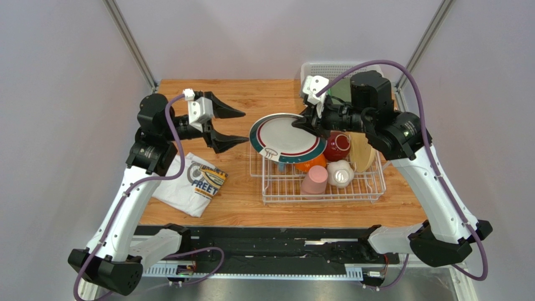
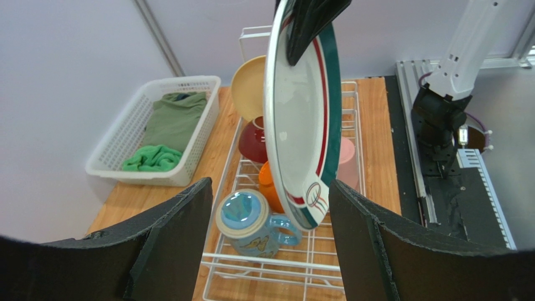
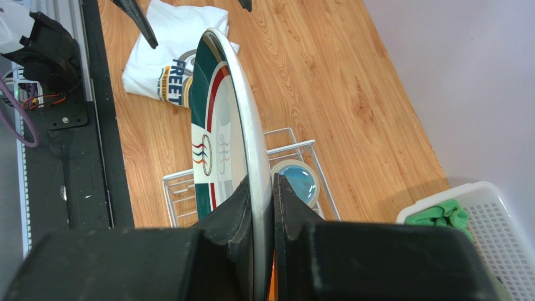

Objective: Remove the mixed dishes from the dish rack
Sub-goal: Pick up the plate from the dish rack.

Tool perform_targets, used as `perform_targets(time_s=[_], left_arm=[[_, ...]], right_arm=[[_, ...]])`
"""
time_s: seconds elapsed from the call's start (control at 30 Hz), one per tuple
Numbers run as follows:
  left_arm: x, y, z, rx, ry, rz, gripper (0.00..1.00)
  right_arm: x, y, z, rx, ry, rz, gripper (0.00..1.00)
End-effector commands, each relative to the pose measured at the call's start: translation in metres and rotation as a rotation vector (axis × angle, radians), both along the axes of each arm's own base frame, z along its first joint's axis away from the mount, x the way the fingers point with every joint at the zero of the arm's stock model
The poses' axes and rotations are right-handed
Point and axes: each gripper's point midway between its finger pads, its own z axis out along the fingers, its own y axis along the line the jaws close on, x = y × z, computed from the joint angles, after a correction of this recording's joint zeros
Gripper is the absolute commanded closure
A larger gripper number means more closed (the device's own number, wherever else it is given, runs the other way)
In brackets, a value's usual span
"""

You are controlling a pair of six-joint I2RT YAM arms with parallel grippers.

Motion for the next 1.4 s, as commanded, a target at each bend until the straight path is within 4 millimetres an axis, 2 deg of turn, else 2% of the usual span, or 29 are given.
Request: perform_targets(time_s=[0.0,0.23,0.4,0.5,0.53,0.6,0.63,0.67,0.97,1.0,1.1,1.13,1.2,1.23,1.37], left_arm=[[-0.006,-0.010,-0.002,0.013,-0.062,-0.064,0.24],[0.002,-0.022,-0.013,0.030,-0.013,-0.080,0.25],[0.005,-0.034,-0.023,0.036,0.054,-0.114,0.32],[0.007,-0.039,-0.026,0.029,0.101,-0.121,0.42],[0.008,-0.040,-0.027,0.028,0.115,-0.118,0.51],[0.009,-0.040,-0.029,0.027,0.124,-0.118,0.64],[0.010,-0.040,-0.028,0.024,0.129,-0.113,0.78],[0.010,-0.041,-0.027,0.016,0.135,-0.112,0.83],[0.011,-0.044,-0.028,-0.008,0.217,-0.114,1.00],[0.010,-0.044,-0.028,-0.010,0.220,-0.113,1.00],[0.012,-0.043,-0.018,-0.039,0.205,-0.089,1.00],[0.015,-0.042,-0.017,-0.046,0.203,-0.062,1.00],[0.018,-0.040,-0.014,-0.051,0.195,-0.033,1.00],[0.023,-0.038,-0.015,-0.050,0.197,0.001,1.00],[0.036,-0.033,-0.014,-0.052,0.168,0.083,1.00]], right_arm=[[-0.002,0.014,0.020,0.067,-0.059,0.047,1.00],[-0.010,0.019,0.019,0.074,-0.049,0.071,1.00],[-0.014,0.022,0.022,0.091,-0.044,0.072,1.00],[-0.013,0.023,0.022,0.095,-0.044,0.060,1.00],[-0.012,0.024,0.018,0.090,-0.038,0.056,1.00],[-0.009,0.025,0.016,0.089,-0.040,0.047,1.00],[-0.009,0.025,0.013,0.086,-0.035,0.045,1.00],[-0.009,0.026,0.012,0.088,-0.032,0.047,1.00],[-0.003,0.035,0.004,0.096,-0.005,0.040,1.00],[-0.002,0.035,0.002,0.092,-0.003,0.039,0.98],[0.001,0.034,-0.002,0.083,-0.005,0.029,0.77],[0.002,0.033,-0.001,0.082,-0.014,0.023,0.67],[0.006,0.031,-0.004,0.074,-0.021,-0.006,0.56],[0.007,0.029,-0.003,0.076,-0.031,-0.015,0.47],[0.014,0.020,-0.003,0.067,-0.053,-0.077,0.33]])
